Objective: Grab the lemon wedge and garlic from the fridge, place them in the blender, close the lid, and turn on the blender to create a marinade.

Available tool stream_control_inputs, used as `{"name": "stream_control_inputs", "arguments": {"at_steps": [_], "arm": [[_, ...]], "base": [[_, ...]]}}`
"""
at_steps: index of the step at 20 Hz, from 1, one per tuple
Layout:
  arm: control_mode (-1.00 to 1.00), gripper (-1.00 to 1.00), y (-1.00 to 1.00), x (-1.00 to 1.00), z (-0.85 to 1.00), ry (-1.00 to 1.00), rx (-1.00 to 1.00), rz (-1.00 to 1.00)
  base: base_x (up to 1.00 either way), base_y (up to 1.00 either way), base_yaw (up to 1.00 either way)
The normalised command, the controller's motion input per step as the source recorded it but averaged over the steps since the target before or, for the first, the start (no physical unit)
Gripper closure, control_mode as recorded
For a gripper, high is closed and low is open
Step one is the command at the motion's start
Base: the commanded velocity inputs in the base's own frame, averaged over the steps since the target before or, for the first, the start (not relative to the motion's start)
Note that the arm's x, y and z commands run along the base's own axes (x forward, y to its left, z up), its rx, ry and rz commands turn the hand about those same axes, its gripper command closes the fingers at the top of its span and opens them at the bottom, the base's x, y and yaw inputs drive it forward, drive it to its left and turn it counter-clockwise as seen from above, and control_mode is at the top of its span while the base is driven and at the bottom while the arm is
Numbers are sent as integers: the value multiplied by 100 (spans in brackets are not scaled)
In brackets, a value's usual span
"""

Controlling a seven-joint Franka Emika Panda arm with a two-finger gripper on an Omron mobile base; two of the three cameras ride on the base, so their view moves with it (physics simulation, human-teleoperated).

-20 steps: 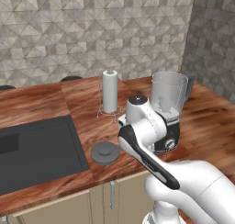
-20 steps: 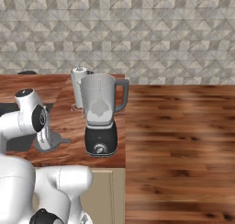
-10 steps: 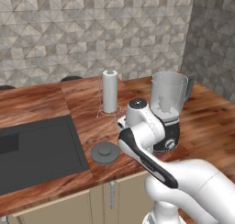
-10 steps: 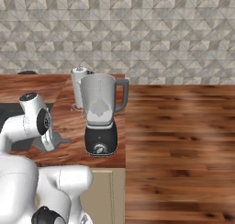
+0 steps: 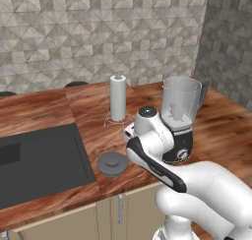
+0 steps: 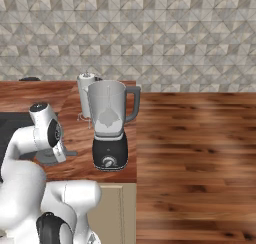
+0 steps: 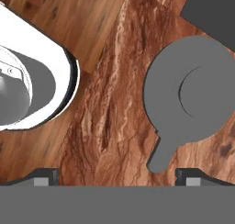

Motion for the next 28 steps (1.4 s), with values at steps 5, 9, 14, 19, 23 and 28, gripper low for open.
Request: {"name": "stream_control_inputs", "arguments": {"at_steps": [5, 9, 14, 19, 23, 28], "arm": [[-100, -100, 17, 21, -9, 0, 0, 3], [-100, -100, 24, 17, -3, 0, 0, 0], [-100, -100, 3, 13, -3, 0, 0, 0], [-100, -100, 0, 14, -10, 0, 0, 0], [-100, -100, 0, 14, -21, 0, 0, 0], [-100, -100, 0, 14, -27, 0, 0, 0]], "base": [[0, 0, 0], [0, 0, 0], [0, 0, 0], [0, 0, 0], [0, 0, 0], [0, 0, 0]]}}
